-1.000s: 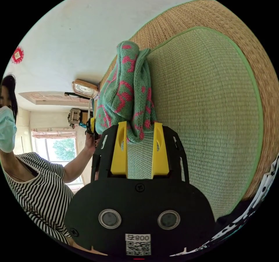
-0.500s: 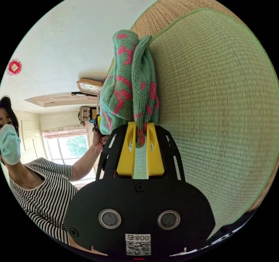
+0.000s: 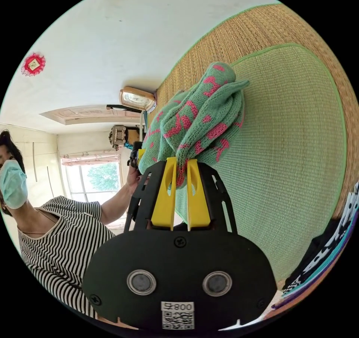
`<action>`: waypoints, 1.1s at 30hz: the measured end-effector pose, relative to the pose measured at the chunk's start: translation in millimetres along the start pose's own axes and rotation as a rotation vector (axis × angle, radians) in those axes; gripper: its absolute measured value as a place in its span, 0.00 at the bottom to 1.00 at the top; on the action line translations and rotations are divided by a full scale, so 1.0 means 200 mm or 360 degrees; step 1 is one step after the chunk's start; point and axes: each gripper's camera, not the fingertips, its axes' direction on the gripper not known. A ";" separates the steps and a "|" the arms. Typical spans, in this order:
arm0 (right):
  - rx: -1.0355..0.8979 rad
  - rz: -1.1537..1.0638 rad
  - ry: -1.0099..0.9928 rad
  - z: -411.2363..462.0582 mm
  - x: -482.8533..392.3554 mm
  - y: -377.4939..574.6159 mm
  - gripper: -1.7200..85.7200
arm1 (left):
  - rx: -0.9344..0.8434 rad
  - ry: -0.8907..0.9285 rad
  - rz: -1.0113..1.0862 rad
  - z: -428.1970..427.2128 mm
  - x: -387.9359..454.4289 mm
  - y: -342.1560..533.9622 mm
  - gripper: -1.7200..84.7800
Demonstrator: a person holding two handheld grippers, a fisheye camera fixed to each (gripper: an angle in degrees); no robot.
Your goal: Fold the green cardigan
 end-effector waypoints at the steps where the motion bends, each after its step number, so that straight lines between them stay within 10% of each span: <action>1: -0.0020 -0.0004 0.0014 -0.02 -0.05 0.04 0.05 | -0.0009 -0.0002 -0.0002 0.01 0.02 0.02 0.21; 17: 0.0134 0.0036 0.0104 -0.53 -0.51 0.50 0.04 | -0.0225 0.0138 0.0055 0.50 0.29 0.16 0.21; 33: 0.0363 -0.0251 0.0298 -1.74 -0.37 -0.03 0.05 | -0.0084 0.0156 0.0430 1.82 0.58 -0.63 0.21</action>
